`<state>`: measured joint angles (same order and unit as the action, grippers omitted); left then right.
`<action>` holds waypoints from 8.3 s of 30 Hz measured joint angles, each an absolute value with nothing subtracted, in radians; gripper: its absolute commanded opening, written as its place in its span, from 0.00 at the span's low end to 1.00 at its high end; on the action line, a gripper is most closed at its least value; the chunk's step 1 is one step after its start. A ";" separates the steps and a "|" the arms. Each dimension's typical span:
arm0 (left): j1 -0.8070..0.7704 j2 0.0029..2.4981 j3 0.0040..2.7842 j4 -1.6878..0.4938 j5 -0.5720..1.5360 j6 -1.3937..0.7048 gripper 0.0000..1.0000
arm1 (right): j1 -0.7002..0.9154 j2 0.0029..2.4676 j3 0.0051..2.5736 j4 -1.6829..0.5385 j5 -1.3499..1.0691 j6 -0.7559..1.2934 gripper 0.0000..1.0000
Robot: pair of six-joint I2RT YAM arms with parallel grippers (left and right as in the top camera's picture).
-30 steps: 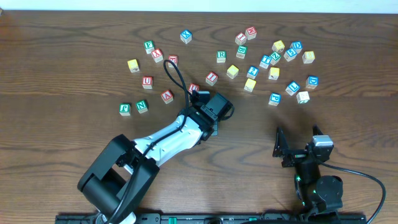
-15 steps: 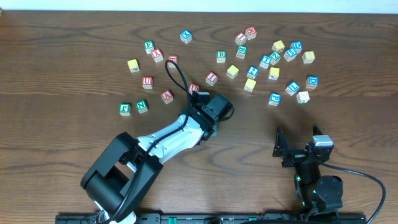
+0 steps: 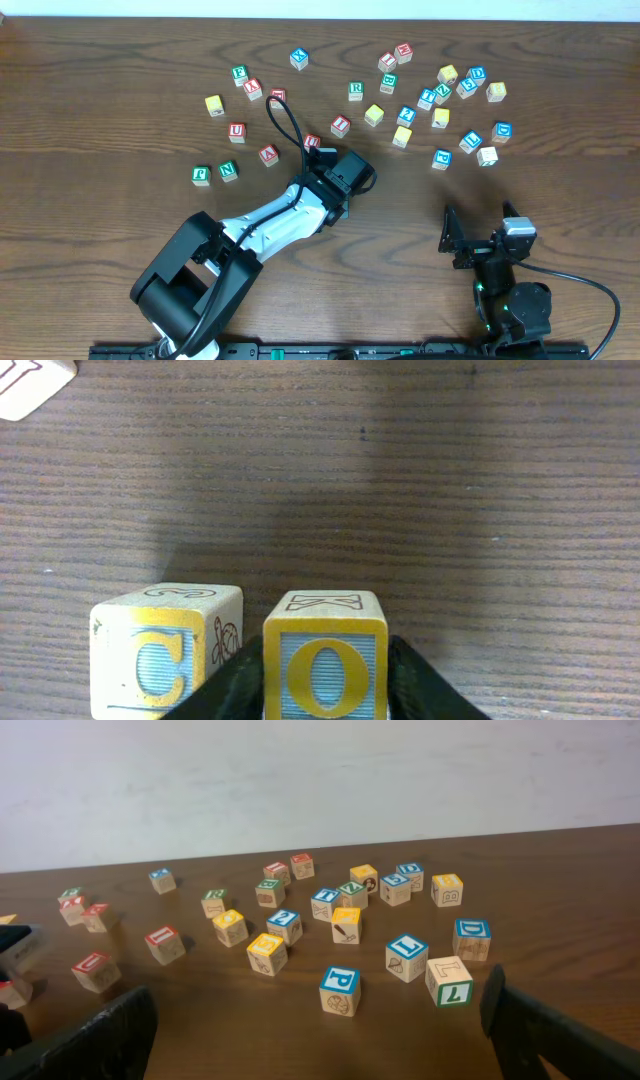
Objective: Spell out CORL
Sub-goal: 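Lower the O block right of the C block and release, then raise the left gripper and move it aside to the left, then move the right gripper up over the far block pile, then lower the right gripper over the green R block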
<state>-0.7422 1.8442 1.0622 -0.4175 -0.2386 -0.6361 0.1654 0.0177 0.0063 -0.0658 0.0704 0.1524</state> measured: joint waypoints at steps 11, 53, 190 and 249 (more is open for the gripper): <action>-0.742 1.844 1.062 -0.418 -0.239 -0.631 0.40 | 0.165 0.018 0.006 -0.065 0.070 0.152 0.99; -0.742 1.594 1.062 -0.455 -0.238 -0.535 0.41 | 0.165 0.017 0.006 -0.065 0.070 0.152 0.99; 0.214 1.274 1.062 -0.572 0.401 0.222 0.99 | 0.403 2.198 2.027 -0.901 0.060 0.404 0.90; 0.214 1.274 1.062 -0.572 0.401 0.222 0.99 | 0.418 2.590 2.368 -0.907 0.132 0.359 0.72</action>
